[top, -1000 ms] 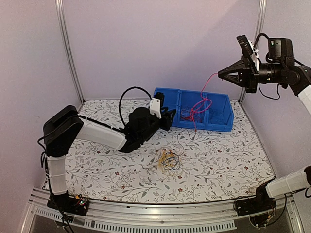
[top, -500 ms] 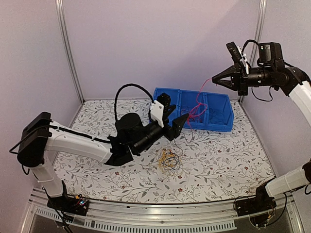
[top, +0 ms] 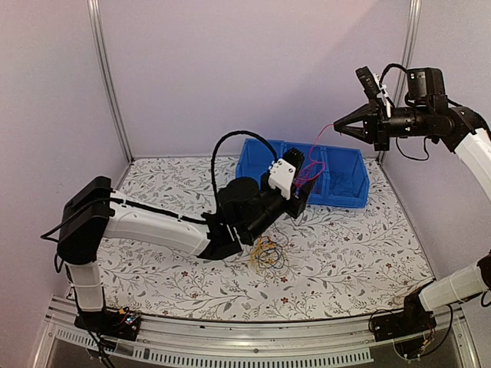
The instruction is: Untangle the cables
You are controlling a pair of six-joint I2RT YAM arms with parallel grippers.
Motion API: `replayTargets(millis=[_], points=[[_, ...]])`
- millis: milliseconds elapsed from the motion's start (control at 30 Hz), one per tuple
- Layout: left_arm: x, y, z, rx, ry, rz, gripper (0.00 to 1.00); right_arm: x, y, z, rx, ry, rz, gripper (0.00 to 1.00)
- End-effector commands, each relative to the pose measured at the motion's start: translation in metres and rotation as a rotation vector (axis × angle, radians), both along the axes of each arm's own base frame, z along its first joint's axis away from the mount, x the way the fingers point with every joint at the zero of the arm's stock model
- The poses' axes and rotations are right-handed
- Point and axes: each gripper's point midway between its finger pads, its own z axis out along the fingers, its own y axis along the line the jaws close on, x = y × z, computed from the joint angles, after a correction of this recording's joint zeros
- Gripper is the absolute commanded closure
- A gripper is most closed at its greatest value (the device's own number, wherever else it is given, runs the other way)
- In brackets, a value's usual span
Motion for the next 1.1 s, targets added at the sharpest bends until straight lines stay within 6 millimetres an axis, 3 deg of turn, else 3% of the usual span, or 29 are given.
replayTargets(millis=[0, 167, 333, 433, 567, 633, 767, 1067], points=[[0.026, 0.011, 0.001, -0.027, 0.017, 0.195, 0.51, -0.002, 0.000, 0.002, 0.019, 0.009, 0.009, 1.00], [0.052, 0.049, 0.017, -0.207, 0.016, 0.348, 0.53, -0.011, 0.001, 0.007, 0.039, 0.022, 0.037, 1.00], [0.078, 0.054, 0.017, -0.297, 0.070, 0.295, 0.58, -0.018, 0.001, 0.012, 0.046, 0.025, 0.055, 1.00], [0.104, 0.059, -0.004, -0.321, 0.131, 0.308, 0.58, -0.036, 0.002, 0.032, 0.077, 0.011, 0.130, 1.00], [0.137, 0.065, -0.049, -0.268, 0.204, 0.353, 0.58, -0.053, -0.011, 0.077, 0.128, -0.072, 0.172, 1.00], [0.155, 0.077, -0.075, -0.240, 0.253, 0.406, 0.58, -0.057, -0.020, 0.096, 0.152, -0.105, 0.175, 1.00], [0.178, 0.115, -0.104, -0.256, 0.348, 0.460, 0.64, -0.061, -0.030, 0.116, 0.176, -0.140, 0.179, 1.00], [0.180, 0.212, -0.132, -0.228, 0.414, 0.617, 0.73, -0.061, -0.051, 0.144, 0.192, -0.210, 0.134, 1.00]])
